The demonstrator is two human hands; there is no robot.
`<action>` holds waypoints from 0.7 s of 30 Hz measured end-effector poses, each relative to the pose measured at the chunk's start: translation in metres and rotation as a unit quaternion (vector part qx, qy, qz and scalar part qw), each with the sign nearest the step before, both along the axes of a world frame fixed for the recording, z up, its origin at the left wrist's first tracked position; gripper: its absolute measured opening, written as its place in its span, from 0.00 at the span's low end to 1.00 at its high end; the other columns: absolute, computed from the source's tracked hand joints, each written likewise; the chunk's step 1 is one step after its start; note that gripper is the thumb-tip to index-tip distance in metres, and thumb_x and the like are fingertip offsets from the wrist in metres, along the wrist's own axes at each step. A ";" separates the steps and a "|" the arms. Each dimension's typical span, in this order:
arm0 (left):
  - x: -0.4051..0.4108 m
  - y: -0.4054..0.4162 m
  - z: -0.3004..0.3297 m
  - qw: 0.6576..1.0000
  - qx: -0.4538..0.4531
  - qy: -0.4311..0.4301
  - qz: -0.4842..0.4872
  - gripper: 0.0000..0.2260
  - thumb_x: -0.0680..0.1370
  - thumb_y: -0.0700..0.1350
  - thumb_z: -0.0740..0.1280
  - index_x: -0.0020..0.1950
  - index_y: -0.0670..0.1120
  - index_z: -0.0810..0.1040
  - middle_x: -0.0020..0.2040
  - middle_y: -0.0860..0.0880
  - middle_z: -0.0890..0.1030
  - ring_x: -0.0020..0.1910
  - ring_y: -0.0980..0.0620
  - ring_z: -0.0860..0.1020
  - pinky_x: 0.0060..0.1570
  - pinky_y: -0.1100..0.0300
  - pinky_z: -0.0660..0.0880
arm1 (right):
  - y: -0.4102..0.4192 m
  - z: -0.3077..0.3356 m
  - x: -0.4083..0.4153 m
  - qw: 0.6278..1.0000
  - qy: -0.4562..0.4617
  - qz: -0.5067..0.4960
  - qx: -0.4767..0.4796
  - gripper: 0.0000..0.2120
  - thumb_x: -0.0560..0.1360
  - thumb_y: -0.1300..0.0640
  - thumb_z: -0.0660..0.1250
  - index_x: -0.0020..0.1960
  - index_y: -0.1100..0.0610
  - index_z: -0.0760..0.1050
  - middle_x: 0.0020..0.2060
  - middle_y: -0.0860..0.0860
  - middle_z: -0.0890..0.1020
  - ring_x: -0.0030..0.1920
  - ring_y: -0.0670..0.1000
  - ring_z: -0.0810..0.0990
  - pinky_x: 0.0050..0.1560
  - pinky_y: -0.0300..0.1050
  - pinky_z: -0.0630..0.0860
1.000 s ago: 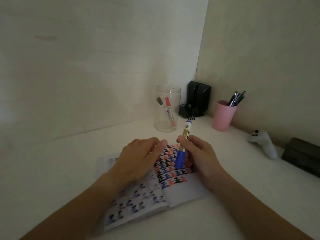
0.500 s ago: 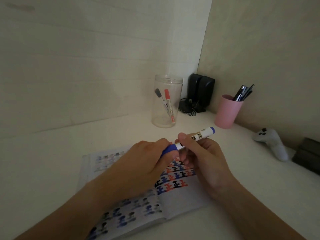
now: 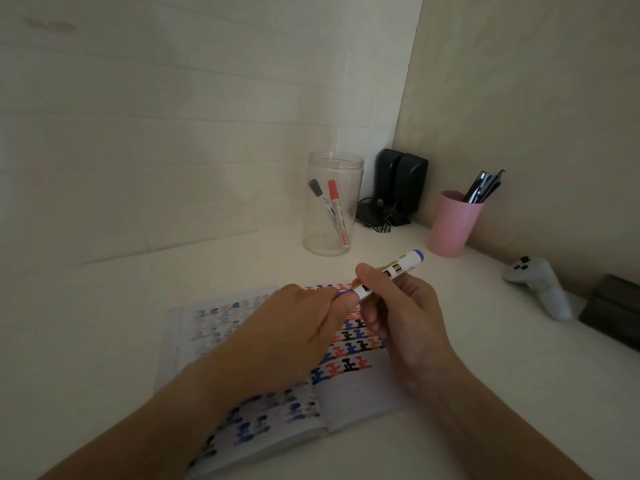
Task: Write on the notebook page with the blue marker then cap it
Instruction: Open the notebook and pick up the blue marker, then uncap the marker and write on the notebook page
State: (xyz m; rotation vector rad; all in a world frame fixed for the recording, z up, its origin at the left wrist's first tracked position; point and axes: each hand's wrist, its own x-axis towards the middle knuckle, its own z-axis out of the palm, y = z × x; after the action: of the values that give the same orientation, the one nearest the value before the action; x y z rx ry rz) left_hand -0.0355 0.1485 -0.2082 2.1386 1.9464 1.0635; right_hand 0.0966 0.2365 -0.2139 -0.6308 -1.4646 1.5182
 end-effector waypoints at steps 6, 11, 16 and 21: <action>-0.005 -0.004 0.007 0.988 -0.090 -0.126 -0.017 0.23 0.83 0.60 0.46 0.36 0.49 0.67 0.27 0.53 0.66 0.23 0.53 0.61 0.27 0.61 0.63 | -0.002 0.002 0.002 0.999 0.012 0.032 0.002 0.15 0.78 0.55 0.69 0.42 0.68 0.80 0.22 0.53 0.76 0.23 0.48 0.71 0.25 0.37 0.68; -0.004 0.000 0.000 0.989 0.008 0.142 0.045 0.19 0.82 0.59 0.46 0.38 0.53 0.67 0.27 0.53 0.72 0.22 0.55 0.65 0.27 0.60 0.65 | -0.005 0.001 -0.003 1.000 0.008 -0.022 -0.009 0.15 0.77 0.55 0.70 0.40 0.67 0.81 0.21 0.52 0.76 0.21 0.46 0.71 0.23 0.36 0.68; -0.021 -0.016 0.027 0.814 -0.154 -0.558 -0.057 0.23 0.80 0.60 0.56 0.28 0.50 0.67 0.24 0.54 0.58 0.19 0.55 0.54 0.20 0.65 0.51 | 0.022 0.012 0.023 0.989 0.091 -0.092 -0.069 0.12 0.78 0.58 0.68 0.37 0.61 0.78 0.21 0.49 0.72 0.23 0.47 0.64 0.21 0.37 0.60; -0.034 -0.016 0.012 0.990 0.039 -0.125 0.060 0.19 0.80 0.59 0.53 0.37 0.49 0.71 0.26 0.53 0.74 0.25 0.54 0.70 0.28 0.65 0.66 | 0.024 -0.001 0.026 0.997 0.025 -0.076 -0.011 0.13 0.78 0.56 0.69 0.38 0.61 0.82 0.22 0.51 0.74 0.22 0.47 0.67 0.22 0.39 0.63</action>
State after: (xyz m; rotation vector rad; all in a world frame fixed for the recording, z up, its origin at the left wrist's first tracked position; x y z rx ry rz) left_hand -0.0694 0.1321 -0.1959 1.8342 1.9646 1.3753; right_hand 0.1222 0.2609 -0.2153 -0.6960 -1.3343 1.4240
